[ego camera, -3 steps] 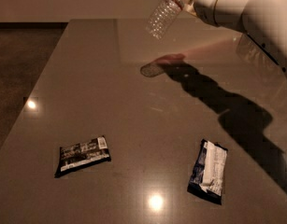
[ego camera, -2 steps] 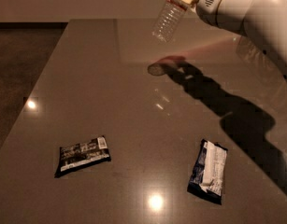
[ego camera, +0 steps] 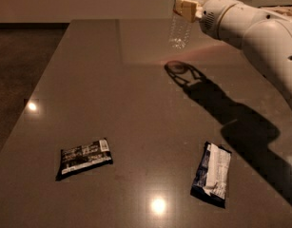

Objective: Place water bottle upright

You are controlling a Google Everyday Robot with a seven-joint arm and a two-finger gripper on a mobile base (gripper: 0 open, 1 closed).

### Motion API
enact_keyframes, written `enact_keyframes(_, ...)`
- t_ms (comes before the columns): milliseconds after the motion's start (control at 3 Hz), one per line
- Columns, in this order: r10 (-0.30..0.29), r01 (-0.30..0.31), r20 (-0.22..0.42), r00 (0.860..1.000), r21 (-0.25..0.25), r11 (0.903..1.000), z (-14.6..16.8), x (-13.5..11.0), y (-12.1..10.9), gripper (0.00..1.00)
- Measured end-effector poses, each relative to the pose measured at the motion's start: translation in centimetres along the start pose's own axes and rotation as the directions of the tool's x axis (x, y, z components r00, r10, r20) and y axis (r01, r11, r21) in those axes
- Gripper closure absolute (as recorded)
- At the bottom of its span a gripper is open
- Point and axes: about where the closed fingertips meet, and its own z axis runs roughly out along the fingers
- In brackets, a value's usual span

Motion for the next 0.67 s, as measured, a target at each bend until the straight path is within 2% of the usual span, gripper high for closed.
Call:
enact_keyframes(333, -0.243, 0.243, 0.019, 0.97, -0.019, 0.9698, -0.7, -0.8, -0.9, 1.0)
enact_keyframes(667, -0.365, 0.368, 0.066, 0.929, -0.034, 0.9293, -1.5, -1.8, -1.4, 1.0)
